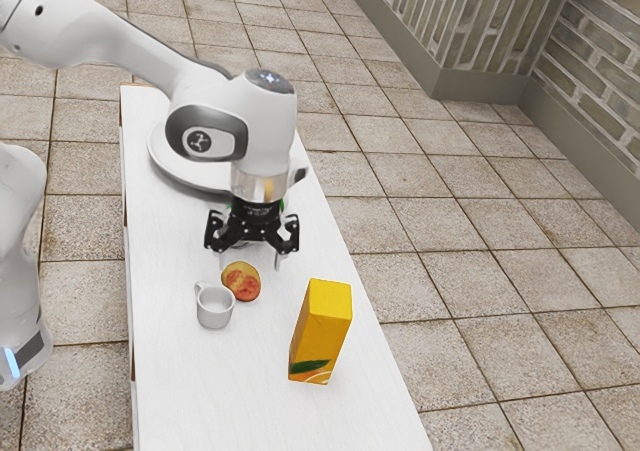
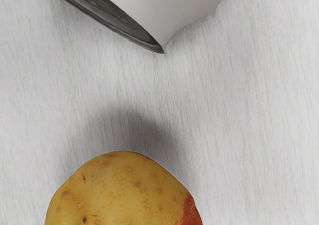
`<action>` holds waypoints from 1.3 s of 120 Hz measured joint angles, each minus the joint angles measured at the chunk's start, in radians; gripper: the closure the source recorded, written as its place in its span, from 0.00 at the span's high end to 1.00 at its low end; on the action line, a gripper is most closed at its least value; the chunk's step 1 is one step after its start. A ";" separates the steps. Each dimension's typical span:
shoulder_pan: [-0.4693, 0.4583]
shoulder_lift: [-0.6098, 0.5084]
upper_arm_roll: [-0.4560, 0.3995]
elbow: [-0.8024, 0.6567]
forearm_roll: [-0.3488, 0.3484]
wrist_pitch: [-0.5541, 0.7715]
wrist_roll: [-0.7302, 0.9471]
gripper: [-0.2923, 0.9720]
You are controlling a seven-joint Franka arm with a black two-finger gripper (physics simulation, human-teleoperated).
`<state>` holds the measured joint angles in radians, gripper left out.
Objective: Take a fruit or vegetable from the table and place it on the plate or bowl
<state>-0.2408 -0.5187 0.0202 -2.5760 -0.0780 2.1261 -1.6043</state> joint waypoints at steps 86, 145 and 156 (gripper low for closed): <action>0.001 0.050 -0.017 -0.022 -0.008 0.042 -0.007 0.77; 0.002 0.073 0.003 -0.026 -0.008 0.062 0.000 0.60; 0.001 0.071 0.020 -0.026 -0.008 0.052 0.007 0.50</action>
<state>-0.2394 -0.4473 0.0397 -2.6020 -0.0857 2.1778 -1.5972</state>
